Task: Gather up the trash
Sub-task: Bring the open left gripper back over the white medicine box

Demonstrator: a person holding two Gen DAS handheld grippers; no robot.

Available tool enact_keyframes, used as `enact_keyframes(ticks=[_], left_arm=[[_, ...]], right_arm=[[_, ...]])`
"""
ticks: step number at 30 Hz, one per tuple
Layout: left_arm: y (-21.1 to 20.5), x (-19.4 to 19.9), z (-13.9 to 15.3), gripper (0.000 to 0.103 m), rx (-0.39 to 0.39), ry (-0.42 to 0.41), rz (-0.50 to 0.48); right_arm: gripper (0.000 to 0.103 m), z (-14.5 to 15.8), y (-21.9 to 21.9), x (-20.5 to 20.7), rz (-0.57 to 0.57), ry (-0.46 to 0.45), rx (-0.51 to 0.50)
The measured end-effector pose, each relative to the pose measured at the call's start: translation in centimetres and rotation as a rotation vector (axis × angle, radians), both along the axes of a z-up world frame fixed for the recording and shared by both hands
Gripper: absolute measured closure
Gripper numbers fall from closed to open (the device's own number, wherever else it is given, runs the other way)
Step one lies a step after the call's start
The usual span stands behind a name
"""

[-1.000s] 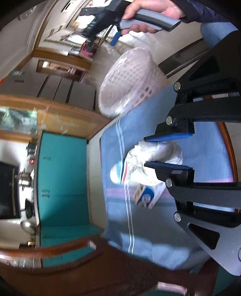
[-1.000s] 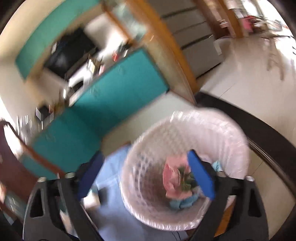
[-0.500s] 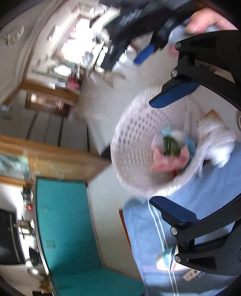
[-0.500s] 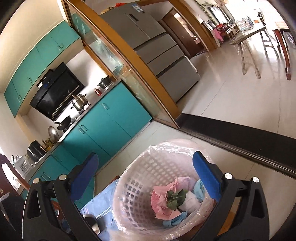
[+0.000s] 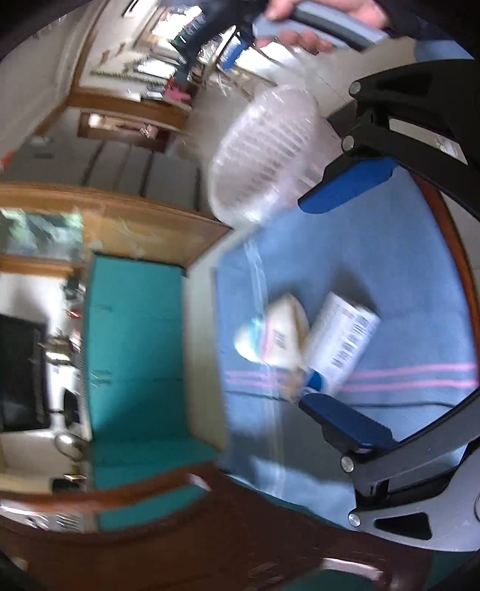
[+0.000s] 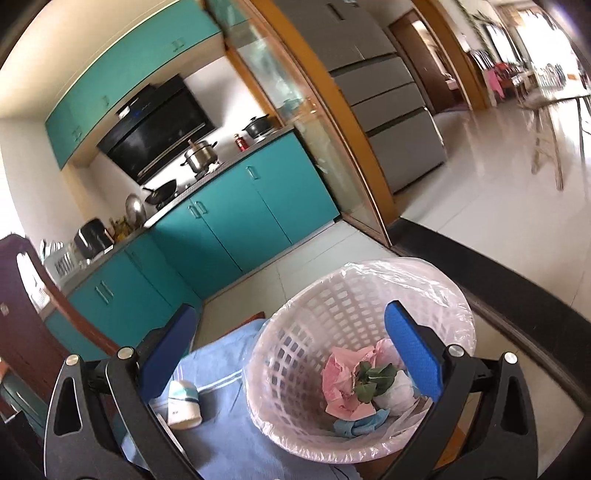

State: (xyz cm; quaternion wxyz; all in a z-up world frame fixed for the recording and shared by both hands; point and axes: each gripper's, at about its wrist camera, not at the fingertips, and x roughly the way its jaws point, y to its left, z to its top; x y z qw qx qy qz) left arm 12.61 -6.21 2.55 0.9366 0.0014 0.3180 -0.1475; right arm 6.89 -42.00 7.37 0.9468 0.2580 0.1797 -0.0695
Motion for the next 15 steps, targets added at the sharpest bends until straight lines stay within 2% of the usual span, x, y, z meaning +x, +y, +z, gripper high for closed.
enact_keyframes(ticks=[2, 4, 8, 15], left_arm=[[0.7, 1.0, -1.1, 0.005, -0.002, 0.044, 0.034], [0.5, 1.4, -1.6, 0.005, 0.029, 0.048, 0.048], [0.0, 1.8, -2.9, 0.005, 0.032, 0.087, 0.059], [-1.6, 1.6, -3.7, 0.005, 0.083, 0.079, 0.047]], right_arm=[[0.004, 0.1, 1.3, 0.4, 0.030, 0.015, -0.027], [0.004, 0.0, 2.5, 0.7, 0.062, 0.022, -0.037], [0.004, 0.0, 5.3, 1.4, 0.136, 0.038, -0.088], [0.004, 0.1, 6.6, 1.5, 0.181, 0.046, -0.149]])
